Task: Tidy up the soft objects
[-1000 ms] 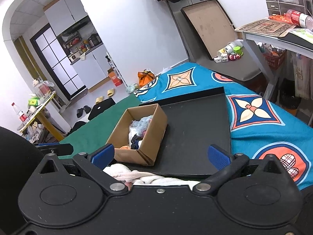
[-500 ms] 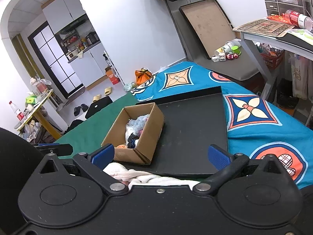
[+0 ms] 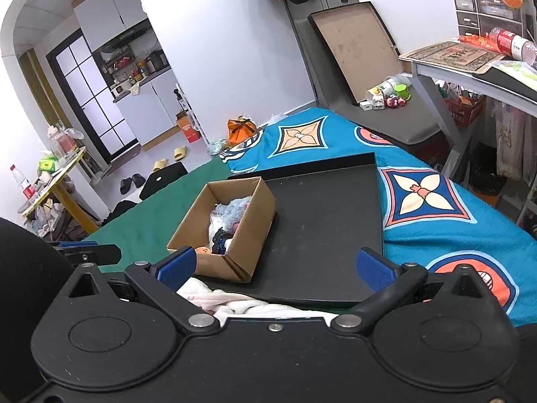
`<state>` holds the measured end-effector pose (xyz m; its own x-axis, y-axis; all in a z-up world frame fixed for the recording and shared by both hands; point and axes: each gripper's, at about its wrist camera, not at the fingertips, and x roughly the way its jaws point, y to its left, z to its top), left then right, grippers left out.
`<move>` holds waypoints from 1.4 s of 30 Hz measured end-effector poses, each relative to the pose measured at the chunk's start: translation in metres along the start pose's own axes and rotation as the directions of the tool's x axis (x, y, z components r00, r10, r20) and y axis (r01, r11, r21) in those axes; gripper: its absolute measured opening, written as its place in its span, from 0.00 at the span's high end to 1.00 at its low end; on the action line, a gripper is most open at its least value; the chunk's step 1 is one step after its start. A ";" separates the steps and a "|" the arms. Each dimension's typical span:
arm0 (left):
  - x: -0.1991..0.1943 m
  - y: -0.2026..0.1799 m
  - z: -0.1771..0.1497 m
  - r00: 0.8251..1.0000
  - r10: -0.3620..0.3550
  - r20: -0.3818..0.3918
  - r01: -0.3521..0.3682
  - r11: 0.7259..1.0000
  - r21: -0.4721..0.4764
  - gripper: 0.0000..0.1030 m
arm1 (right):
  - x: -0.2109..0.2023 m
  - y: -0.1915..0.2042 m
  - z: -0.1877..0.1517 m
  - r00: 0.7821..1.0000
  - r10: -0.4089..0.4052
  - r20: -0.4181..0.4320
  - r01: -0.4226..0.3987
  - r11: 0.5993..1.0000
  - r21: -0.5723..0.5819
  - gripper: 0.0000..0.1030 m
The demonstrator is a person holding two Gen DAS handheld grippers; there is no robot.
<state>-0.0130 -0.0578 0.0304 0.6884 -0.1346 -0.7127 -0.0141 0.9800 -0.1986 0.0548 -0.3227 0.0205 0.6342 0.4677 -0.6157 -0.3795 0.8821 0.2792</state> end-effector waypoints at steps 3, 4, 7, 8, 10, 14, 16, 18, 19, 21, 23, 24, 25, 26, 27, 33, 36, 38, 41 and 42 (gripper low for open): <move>0.000 -0.001 0.000 1.000 -0.003 0.000 0.003 1.000 -0.001 0.12 | 0.000 0.000 0.000 1.000 0.000 0.000 0.000 1.000 -0.001 0.00; 0.000 -0.001 0.000 1.000 -0.003 0.000 0.003 1.000 0.000 0.12 | 0.000 0.000 0.000 1.000 0.000 0.000 0.000 1.000 -0.002 0.00; 0.000 -0.001 0.000 1.000 0.000 0.001 0.000 1.000 0.001 0.12 | 0.000 0.000 0.000 1.000 -0.001 -0.001 0.001 1.000 -0.001 0.00; 0.000 -0.001 0.000 1.000 0.001 0.002 -0.001 1.000 0.002 0.12 | 0.000 0.000 0.000 1.000 -0.001 0.000 0.001 1.000 -0.001 0.00; -0.001 -0.002 0.000 1.000 0.004 0.005 -0.004 1.000 0.007 0.11 | 0.000 0.000 0.000 1.000 -0.001 0.000 0.001 1.000 -0.001 0.00; -0.001 -0.002 0.000 1.000 0.004 0.005 -0.004 1.000 0.008 0.11 | 0.000 0.000 0.000 1.000 -0.001 -0.002 0.001 1.000 0.000 0.00; -0.001 -0.002 0.000 1.000 0.003 0.004 -0.003 1.000 0.006 0.11 | -0.001 0.000 0.000 1.000 -0.002 -0.001 0.002 1.000 -0.001 0.00; -0.001 -0.002 0.000 1.000 0.004 0.004 -0.005 1.000 0.009 0.11 | 0.000 0.000 0.000 1.000 -0.004 -0.001 0.004 1.000 -0.004 0.00; -0.001 -0.002 0.000 1.000 0.005 0.005 -0.005 1.000 0.009 0.11 | 0.000 0.000 0.000 1.000 -0.005 -0.001 0.005 1.000 -0.005 0.00; 0.000 -0.002 -0.001 1.000 0.008 0.006 -0.008 1.000 0.012 0.11 | 0.000 0.000 0.000 1.000 -0.005 -0.002 0.005 1.000 -0.005 0.00; 0.000 -0.003 -0.001 1.000 0.008 0.006 -0.008 1.000 0.012 0.11 | 0.000 0.000 0.000 1.000 -0.005 -0.001 0.005 1.000 -0.005 0.00; 0.000 -0.003 -0.001 1.000 0.007 0.006 -0.007 1.000 0.012 0.11 | 0.000 0.000 0.000 1.000 -0.005 -0.001 0.005 1.000 -0.005 0.00; 0.000 -0.003 -0.001 1.000 0.007 0.005 -0.007 1.000 0.011 0.11 | 0.000 0.000 0.000 1.000 -0.005 -0.001 0.005 1.000 -0.005 0.00; 0.000 -0.003 -0.001 1.000 0.007 0.005 -0.007 1.000 0.010 0.11 | 0.000 0.000 0.000 1.000 -0.005 -0.001 0.005 1.000 -0.005 0.00; 0.000 -0.003 -0.001 1.000 0.007 0.005 -0.007 1.000 0.011 0.11 | 0.000 0.000 0.000 1.000 -0.005 -0.001 0.005 1.000 -0.004 0.00; -0.002 -0.003 -0.002 1.000 0.016 0.015 -0.016 1.000 0.015 0.11 | -0.001 0.000 0.000 1.000 -0.005 -0.001 0.005 1.000 -0.005 0.00; -0.002 -0.003 -0.002 1.000 0.017 0.014 -0.017 1.000 0.013 0.11 | 0.000 0.000 0.000 1.000 -0.004 -0.001 0.004 1.000 -0.005 0.00; -0.002 -0.002 -0.002 1.000 0.011 0.008 -0.011 1.000 0.006 0.11 | 0.000 0.000 0.000 1.000 -0.005 -0.001 0.005 1.000 -0.004 0.00; -0.002 -0.001 -0.002 1.000 0.008 0.006 -0.008 1.000 0.003 0.11 | 0.000 0.000 0.000 1.000 -0.005 -0.001 0.005 1.000 -0.005 0.00; -0.002 -0.001 -0.002 1.000 0.009 0.007 -0.009 1.000 0.004 0.11 | -0.001 0.001 0.000 1.000 -0.006 -0.001 0.006 1.000 -0.005 0.00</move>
<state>-0.0155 -0.0591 0.0309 0.6934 -0.1246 -0.7097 -0.0172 0.9818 -0.1892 0.0542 -0.3224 0.0210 0.6353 0.4628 -0.6183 -0.3791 0.8844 0.2724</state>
